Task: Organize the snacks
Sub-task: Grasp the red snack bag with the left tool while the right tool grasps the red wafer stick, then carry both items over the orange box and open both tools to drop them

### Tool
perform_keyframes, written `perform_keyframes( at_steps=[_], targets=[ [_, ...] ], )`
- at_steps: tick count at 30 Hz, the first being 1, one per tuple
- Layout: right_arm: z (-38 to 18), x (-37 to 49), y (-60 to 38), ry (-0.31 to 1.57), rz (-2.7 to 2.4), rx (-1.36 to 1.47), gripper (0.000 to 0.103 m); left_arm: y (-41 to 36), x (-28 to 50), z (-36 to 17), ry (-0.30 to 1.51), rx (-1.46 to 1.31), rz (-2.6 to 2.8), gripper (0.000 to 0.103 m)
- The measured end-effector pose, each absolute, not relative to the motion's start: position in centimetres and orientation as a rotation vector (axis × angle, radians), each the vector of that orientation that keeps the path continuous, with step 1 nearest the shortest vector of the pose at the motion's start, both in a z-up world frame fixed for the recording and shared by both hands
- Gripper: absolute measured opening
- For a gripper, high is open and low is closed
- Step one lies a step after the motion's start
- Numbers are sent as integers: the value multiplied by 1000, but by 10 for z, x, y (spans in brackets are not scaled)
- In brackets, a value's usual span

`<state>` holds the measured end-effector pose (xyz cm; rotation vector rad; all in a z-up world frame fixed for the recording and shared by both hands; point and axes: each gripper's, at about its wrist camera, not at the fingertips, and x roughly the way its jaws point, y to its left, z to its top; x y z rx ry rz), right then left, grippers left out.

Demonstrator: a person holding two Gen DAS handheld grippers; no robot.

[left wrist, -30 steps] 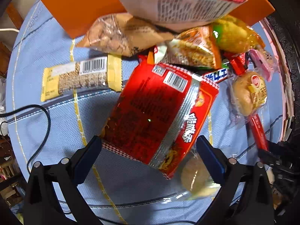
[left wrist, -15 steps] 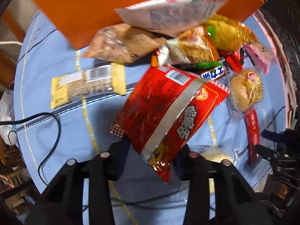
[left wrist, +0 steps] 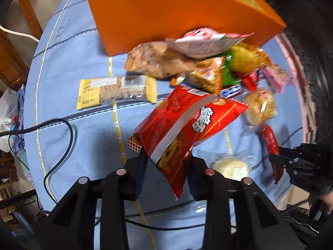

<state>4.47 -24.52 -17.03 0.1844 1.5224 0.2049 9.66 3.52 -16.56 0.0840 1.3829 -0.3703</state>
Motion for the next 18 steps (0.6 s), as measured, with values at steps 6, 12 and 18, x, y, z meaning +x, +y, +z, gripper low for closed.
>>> perform_keyframes(
  at_steps=[6, 12, 18],
  targets=[
    [-119, 33, -255, 1411, 287, 245, 24, 41, 89, -124, 1308, 61, -441, 13],
    [-105, 60, -242, 1378, 304, 181, 24, 39, 103, -130, 1327, 59, -428, 4],
    [-131, 65, -223, 1403, 313, 174, 24, 21, 109, -157, 1376, 34, -434, 51]
  ],
)
